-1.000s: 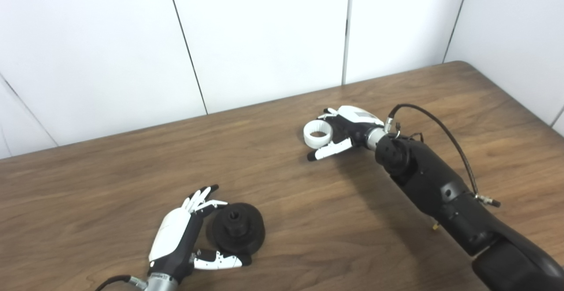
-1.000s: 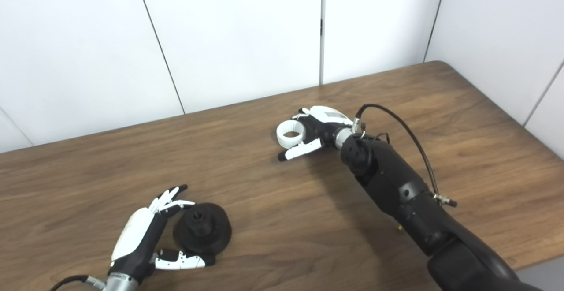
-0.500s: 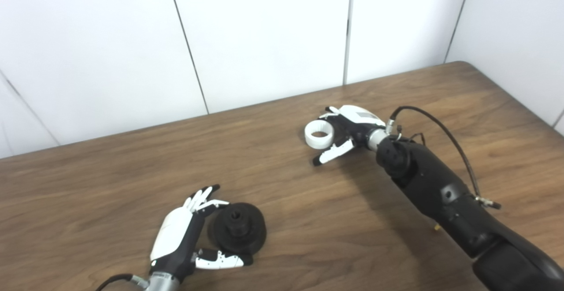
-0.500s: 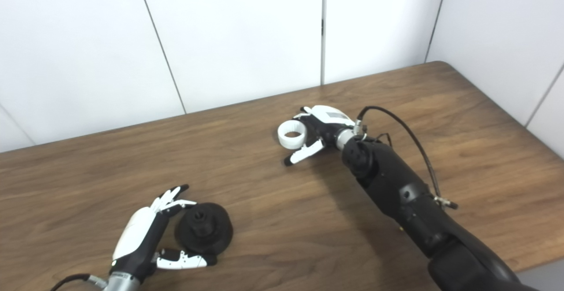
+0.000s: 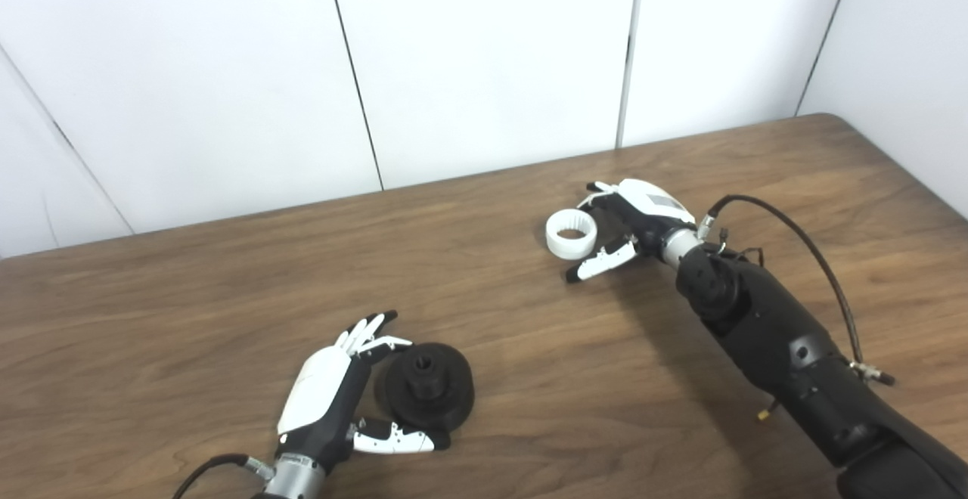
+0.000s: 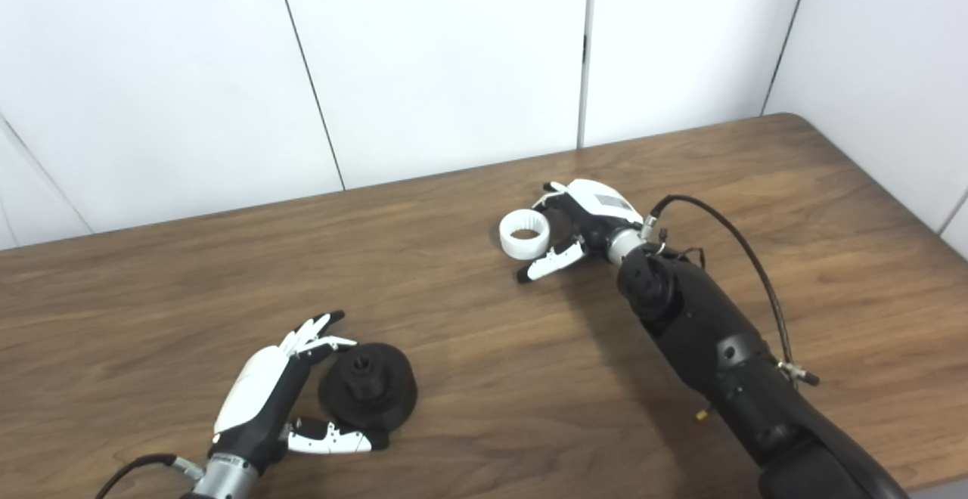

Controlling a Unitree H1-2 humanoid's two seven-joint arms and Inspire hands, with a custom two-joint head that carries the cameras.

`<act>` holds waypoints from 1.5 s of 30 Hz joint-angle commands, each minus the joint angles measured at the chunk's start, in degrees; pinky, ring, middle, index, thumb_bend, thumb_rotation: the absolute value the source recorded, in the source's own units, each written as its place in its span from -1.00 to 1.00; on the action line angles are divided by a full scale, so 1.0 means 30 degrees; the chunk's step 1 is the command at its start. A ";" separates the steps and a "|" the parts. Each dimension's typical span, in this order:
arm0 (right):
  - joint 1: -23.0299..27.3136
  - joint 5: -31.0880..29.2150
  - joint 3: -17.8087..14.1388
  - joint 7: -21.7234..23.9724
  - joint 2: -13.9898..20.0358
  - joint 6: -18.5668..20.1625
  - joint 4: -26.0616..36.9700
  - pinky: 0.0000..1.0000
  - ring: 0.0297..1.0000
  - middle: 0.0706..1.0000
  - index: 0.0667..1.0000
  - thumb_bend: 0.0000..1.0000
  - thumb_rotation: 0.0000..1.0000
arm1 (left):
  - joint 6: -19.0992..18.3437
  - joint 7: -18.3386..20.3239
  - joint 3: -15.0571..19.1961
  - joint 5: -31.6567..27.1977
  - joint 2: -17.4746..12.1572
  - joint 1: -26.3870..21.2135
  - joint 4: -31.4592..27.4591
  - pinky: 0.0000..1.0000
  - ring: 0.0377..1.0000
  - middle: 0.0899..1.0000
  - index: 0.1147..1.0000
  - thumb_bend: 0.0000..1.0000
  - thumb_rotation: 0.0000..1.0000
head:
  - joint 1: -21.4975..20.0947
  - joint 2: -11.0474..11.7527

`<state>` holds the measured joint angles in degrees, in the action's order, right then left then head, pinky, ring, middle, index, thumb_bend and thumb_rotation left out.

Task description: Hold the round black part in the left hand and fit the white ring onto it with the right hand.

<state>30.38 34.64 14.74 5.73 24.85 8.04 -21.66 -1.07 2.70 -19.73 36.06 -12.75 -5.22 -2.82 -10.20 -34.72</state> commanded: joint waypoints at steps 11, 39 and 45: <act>0.0221 -0.0534 -0.0898 -0.2585 -0.0928 -0.0667 -0.0912 0.98 0.88 0.81 0.26 0.58 -0.36 | -0.0615 0.0497 -0.0477 0.1049 -0.0111 -0.0081 0.0372 1.00 0.98 0.93 0.14 0.82 -0.43 | -0.0042 -0.0098; -0.0466 -0.1431 -0.1256 -0.5194 -0.2494 -0.0899 -0.2169 0.94 0.83 0.74 -0.03 0.14 -0.65 | -0.0503 0.0355 -0.0417 0.0919 -0.0054 -0.0071 0.0409 1.00 0.96 0.92 0.13 0.84 -0.44 | 0.0063 -0.0304; -0.0593 -0.1551 -0.1448 -0.6058 -0.2648 -0.1383 -0.2320 0.97 0.81 0.67 -0.10 0.03 -0.72 | -0.0628 0.0458 -0.0441 0.0925 -0.0035 -0.0058 0.0334 1.00 0.97 0.92 0.13 0.84 -0.44 | 0.0089 -0.0309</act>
<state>28.36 29.46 10.17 -12.22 17.00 3.76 -27.83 -1.46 2.58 -19.77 36.10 -12.61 -5.24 -2.79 -9.84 -35.60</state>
